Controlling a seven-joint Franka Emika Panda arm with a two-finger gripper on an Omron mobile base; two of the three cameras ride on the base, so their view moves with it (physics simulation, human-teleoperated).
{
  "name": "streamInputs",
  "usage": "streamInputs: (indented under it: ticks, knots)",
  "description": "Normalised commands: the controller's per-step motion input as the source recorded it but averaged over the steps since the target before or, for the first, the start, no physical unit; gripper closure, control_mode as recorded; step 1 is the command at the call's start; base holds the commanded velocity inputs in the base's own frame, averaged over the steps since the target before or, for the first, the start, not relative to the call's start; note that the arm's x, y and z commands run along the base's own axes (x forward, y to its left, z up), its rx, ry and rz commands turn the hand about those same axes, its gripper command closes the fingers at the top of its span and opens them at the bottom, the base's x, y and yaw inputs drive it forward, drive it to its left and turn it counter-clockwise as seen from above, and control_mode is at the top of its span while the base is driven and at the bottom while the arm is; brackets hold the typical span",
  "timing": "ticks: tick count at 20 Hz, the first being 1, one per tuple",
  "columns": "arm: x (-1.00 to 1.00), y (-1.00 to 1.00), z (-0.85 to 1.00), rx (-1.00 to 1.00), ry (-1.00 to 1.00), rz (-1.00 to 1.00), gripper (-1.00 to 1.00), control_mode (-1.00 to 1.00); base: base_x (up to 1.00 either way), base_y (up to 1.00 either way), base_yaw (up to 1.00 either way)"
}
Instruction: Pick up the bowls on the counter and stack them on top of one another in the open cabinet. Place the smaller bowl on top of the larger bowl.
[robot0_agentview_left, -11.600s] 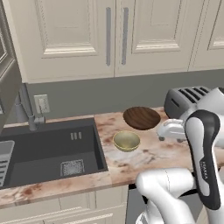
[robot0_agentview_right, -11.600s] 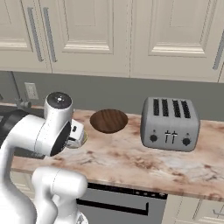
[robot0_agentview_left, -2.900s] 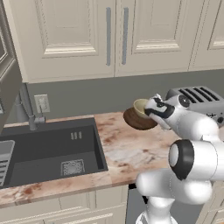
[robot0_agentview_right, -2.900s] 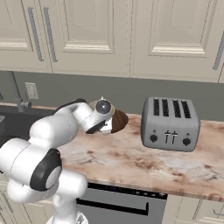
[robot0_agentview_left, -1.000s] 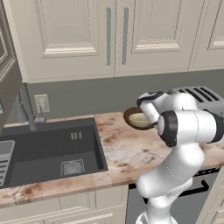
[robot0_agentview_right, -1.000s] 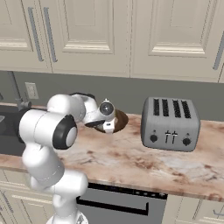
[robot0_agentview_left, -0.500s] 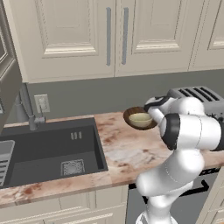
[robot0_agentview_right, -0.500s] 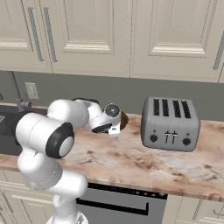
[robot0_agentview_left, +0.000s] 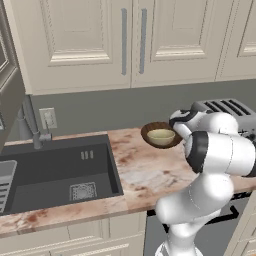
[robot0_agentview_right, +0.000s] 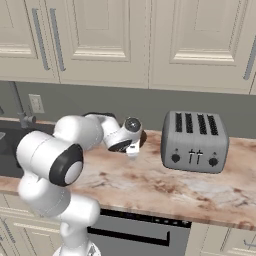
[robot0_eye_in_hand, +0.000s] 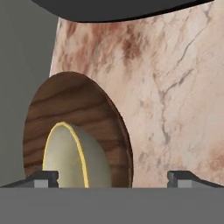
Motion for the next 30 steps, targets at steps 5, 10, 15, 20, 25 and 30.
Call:
streamInputs:
  ticks: [5,10,15,20,25,30]
  knots:
    - [-0.8,0.03,-0.55,0.0,-0.09,0.02,-1.0,-1.0,0.0,0.0,0.0]
    - [-0.05,0.02,-0.04,0.0,-0.01,0.0,-1.0,-1.0,0.0,0.0,0.0]
    - [0.26,0.0,0.0,0.05,0.02,0.02,-1.0,-1.0,0.0,0.0,0.0]
    - [0.14,-0.03,0.0,0.04,0.05,0.07,-1.0,-1.0,0.0,0.0,0.0]
    - [0.06,0.02,0.0,0.0,-0.01,0.0,-1.0,-1.0,0.0,0.0,0.0]
    - [0.36,0.09,-0.06,0.0,-0.05,0.0,-1.0,-1.0,0.0,0.0,0.0]
